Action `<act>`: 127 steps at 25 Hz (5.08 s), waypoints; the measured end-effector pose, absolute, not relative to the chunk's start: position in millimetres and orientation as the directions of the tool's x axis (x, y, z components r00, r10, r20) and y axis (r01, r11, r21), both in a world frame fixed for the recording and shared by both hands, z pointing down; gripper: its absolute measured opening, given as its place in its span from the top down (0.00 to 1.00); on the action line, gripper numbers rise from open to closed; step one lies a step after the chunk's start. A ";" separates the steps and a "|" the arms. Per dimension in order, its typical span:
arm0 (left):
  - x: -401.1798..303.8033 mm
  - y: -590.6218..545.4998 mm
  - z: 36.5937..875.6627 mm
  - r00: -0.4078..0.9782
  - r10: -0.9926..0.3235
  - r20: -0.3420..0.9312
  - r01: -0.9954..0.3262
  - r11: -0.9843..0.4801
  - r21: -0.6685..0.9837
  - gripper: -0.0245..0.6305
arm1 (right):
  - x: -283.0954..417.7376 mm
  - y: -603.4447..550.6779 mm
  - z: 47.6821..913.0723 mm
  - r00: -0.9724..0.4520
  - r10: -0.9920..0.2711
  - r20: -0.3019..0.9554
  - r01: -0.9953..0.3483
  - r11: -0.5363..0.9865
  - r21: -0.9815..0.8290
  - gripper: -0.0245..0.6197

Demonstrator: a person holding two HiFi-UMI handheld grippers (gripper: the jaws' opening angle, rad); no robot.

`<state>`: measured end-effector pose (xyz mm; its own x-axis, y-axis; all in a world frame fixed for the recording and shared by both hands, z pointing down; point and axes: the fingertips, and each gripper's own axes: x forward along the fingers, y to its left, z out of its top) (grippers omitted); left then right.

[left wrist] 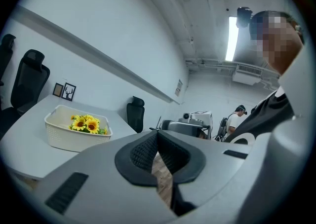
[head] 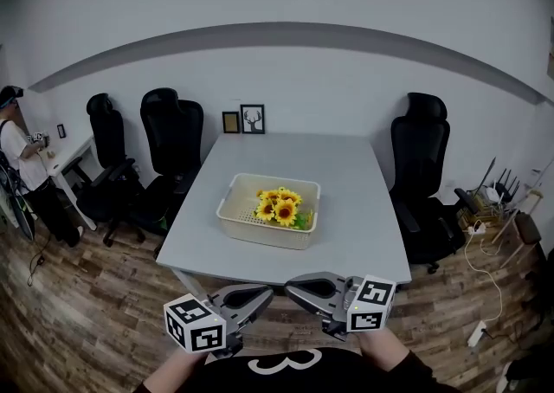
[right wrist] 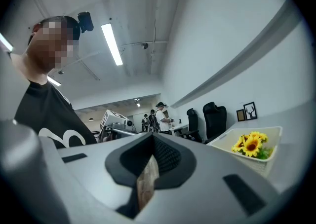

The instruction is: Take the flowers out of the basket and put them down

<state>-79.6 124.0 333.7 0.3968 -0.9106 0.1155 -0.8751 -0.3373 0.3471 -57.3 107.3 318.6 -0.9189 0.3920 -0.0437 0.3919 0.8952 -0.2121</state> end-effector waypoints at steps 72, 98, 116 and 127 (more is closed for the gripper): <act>-369.9 -187.4 460.4 0.411 -0.792 0.451 -0.910 -0.323 0.260 0.94 | -251.8 -177.7 405.6 -0.988 0.101 0.113 0.033 0.872 -0.489 0.95; -359.9 -234.3 591.5 0.642 -0.519 0.564 -0.727 -0.177 0.664 0.74 | -226.9 -172.0 421.8 -0.989 0.026 0.146 -0.057 0.844 -0.534 0.95; -310.5 -216.4 588.8 0.825 -0.277 0.492 -0.559 -0.279 0.781 0.74 | -210.6 -175.0 427.2 -0.989 -0.004 0.147 -0.085 0.833 -0.547 0.95; -293.0 -202.3 608.2 0.827 -0.140 0.544 -0.559 -0.297 0.774 0.67 | -210.4 -179.5 431.6 -0.988 -0.008 0.154 -0.093 0.824 -0.559 0.95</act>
<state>-293.0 -202.3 608.2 0.8272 -0.1397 0.5443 -0.5593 -0.2974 0.7738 -210.4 -179.5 431.6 -0.9881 -0.0077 0.1536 -0.0933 0.8238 -0.5591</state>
